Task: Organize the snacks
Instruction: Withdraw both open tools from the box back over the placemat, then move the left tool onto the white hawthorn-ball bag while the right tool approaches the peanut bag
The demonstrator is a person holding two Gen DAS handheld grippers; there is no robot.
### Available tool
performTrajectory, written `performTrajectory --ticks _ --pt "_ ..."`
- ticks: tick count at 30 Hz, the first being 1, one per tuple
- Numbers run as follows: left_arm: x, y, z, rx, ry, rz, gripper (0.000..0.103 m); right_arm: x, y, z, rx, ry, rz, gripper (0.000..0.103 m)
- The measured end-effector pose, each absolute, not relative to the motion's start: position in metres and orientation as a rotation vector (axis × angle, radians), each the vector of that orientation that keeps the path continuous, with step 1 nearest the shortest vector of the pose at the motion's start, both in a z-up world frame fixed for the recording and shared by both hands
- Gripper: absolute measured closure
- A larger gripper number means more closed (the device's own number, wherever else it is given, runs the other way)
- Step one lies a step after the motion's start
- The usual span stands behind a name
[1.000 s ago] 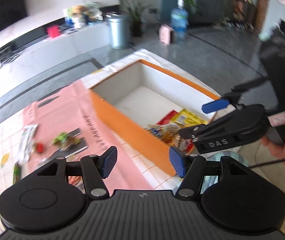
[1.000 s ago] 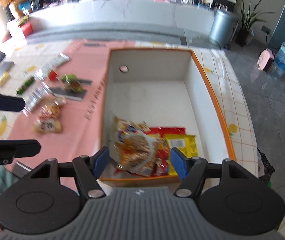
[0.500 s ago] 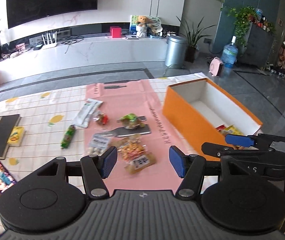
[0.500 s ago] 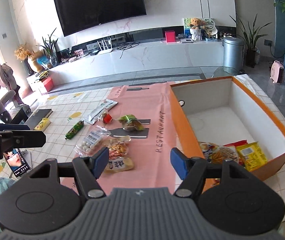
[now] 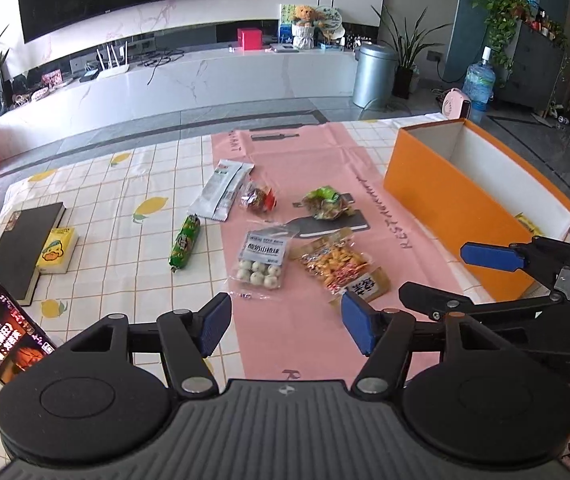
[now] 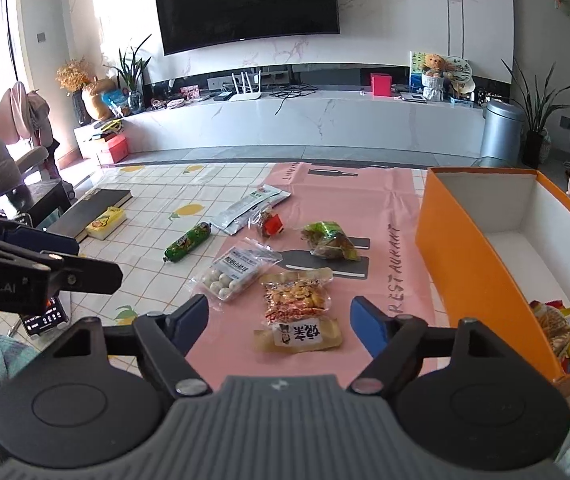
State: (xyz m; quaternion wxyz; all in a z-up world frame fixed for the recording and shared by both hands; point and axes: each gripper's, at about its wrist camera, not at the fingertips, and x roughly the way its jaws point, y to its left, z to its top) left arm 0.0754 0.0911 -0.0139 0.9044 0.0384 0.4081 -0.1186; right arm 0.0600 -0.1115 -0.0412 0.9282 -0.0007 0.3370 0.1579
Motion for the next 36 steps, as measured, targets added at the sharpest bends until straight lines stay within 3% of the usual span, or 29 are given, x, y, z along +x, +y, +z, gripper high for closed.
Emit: performTrajectory --ticks 4,13,20,36 --pt "0.091 0.097 -0.025 0.08 0.863 -0.241 0.029 0.077 -0.095 -0.055 -0.034 0.72 0.323 0.027" --pt "0.128 0.103 -0.042 0.055 0.898 -0.249 0.019 0.112 -0.074 -0.077 -0.116 0.74 0.312 0.014" --pt "0.156 0.098 -0.063 0.083 0.937 -0.248 0.018 0.145 -0.076 -0.1 -0.142 0.792 0.293 0.007" --pt "0.209 0.091 -0.116 0.135 1.041 -0.293 0.015 0.19 -0.08 -0.148 -0.118 0.881 0.329 0.004"
